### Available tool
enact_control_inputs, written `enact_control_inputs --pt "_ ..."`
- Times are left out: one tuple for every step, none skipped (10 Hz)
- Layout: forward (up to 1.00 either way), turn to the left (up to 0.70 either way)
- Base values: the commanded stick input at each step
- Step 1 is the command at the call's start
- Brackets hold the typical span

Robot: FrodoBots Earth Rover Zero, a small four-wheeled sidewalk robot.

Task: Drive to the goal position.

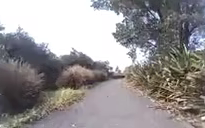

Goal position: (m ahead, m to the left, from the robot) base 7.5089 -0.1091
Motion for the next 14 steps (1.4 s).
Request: enact_control_inputs --pt "0.85 0.00" --pt "0.85 0.00" --pt "0.85 0.00" --pt "0.85 0.00" --pt "0.85 0.00" --pt "0.85 0.00" --pt "0.85 0.00" --pt "0.85 0.00" --pt "0.85 0.00" --pt "0.85 0.00" --pt "0.85 0.00" --pt "0.85 0.00" --pt "0.85 0.00" --pt "0.85 0.00"
